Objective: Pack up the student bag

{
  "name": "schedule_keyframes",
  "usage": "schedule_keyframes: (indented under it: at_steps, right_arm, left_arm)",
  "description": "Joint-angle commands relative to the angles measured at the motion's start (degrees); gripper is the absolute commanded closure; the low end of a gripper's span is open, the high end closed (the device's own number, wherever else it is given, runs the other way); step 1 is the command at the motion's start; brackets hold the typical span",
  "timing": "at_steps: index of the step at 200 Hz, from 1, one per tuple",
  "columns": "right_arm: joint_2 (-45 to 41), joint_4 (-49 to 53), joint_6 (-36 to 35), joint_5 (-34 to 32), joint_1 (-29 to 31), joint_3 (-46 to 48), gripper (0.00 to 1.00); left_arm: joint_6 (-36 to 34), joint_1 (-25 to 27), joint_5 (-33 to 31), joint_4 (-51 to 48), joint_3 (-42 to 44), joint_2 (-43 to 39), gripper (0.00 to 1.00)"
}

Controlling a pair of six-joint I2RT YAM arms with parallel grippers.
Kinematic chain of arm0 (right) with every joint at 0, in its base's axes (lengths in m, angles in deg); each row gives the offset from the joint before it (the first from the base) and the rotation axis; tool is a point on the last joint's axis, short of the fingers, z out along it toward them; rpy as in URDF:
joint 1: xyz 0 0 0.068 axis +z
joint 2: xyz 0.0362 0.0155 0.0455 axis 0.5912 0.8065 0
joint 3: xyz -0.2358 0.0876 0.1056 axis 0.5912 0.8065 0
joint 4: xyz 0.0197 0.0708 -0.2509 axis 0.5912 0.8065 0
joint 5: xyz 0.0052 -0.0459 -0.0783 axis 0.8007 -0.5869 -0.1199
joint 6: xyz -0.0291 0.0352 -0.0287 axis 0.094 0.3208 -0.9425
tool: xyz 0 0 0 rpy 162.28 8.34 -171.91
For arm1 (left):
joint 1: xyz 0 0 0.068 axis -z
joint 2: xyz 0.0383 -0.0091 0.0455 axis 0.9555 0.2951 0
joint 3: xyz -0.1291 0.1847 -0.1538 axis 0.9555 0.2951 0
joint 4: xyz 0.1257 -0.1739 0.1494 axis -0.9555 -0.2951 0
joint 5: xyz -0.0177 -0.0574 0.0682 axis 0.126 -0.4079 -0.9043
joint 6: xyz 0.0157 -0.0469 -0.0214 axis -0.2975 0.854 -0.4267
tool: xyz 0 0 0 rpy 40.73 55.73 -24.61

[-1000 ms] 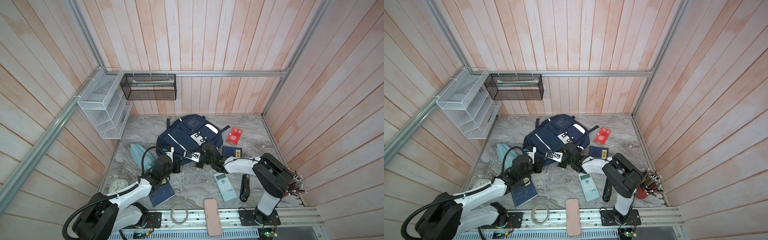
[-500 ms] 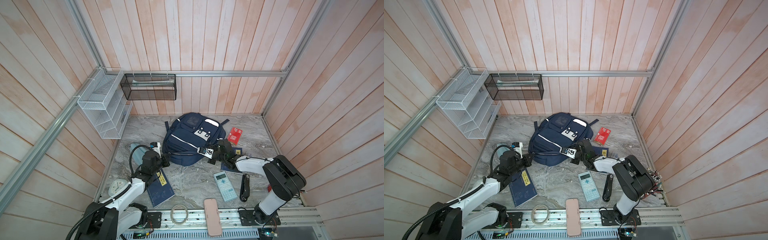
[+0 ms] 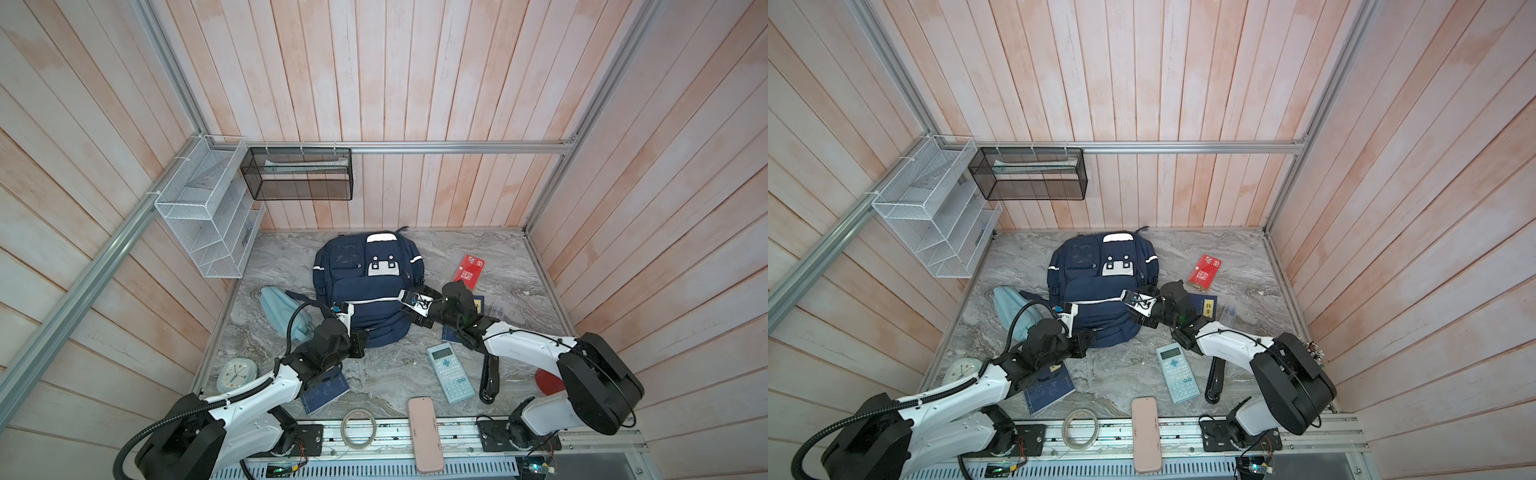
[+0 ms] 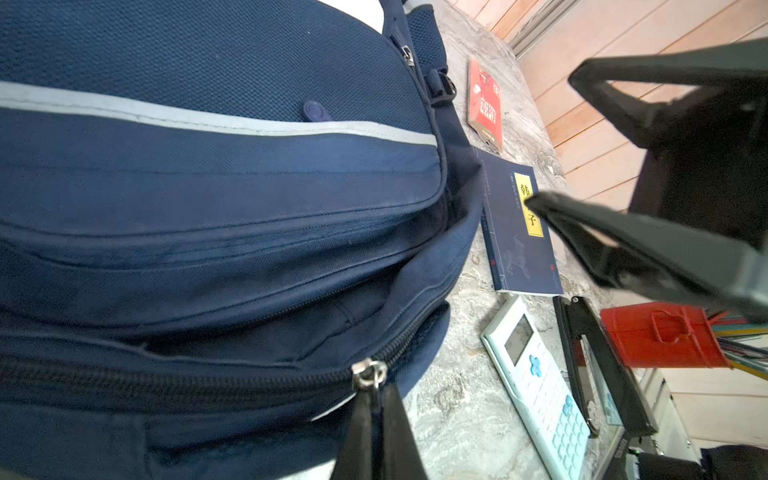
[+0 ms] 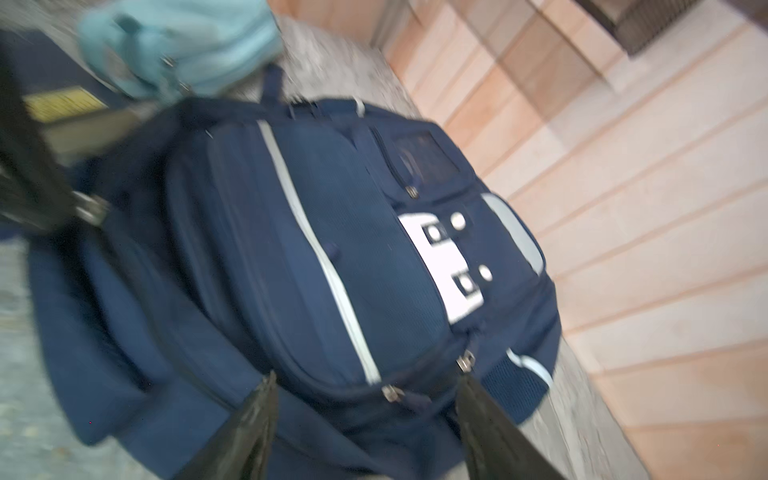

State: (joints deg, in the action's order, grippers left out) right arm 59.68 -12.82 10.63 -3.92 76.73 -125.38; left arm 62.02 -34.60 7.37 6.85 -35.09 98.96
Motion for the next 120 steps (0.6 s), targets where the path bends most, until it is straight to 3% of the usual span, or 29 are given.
schedule_keyframes:
  at_steps: [1, 31, 47, 65, 73, 80, 120]
  right_arm:
    - [2.29, 0.20, 0.22, 2.58, 2.83, 1.07, 0.32]
    - [9.90, 0.70, 1.57, 4.57, 5.70, -3.46, 0.34]
    - [13.19, 0.36, 1.18, 3.05, 6.83, -5.35, 0.43]
    - [15.06, 2.06, 0.87, 3.69, 6.86, -6.76, 0.67]
    - [15.28, 2.77, 0.13, 3.11, 6.83, -6.85, 0.90]
    - [15.18, 3.71, -0.78, 2.91, 6.79, -6.70, 1.00]
    - [10.27, 6.21, -4.89, 3.64, 3.31, -3.56, 1.00]
  left_arm:
    - [0.49, 0.35, -0.56, 4.49, -2.92, 0.65, 1.00]
    - [0.96, 0.43, 0.71, 4.41, -3.29, 0.06, 1.00]
    - [1.31, 0.43, 1.16, 4.15, -3.47, -0.05, 1.00]
    - [1.74, 0.39, 1.01, 5.15, -2.60, 0.29, 1.00]
    - [1.62, 0.24, 1.05, 5.51, -2.19, 0.67, 1.00]
    - [1.13, -0.15, 1.03, 5.14, -2.15, 0.95, 1.00]
    - [-6.16, -11.53, -2.36, -1.14, -2.67, 1.44, 1.00]
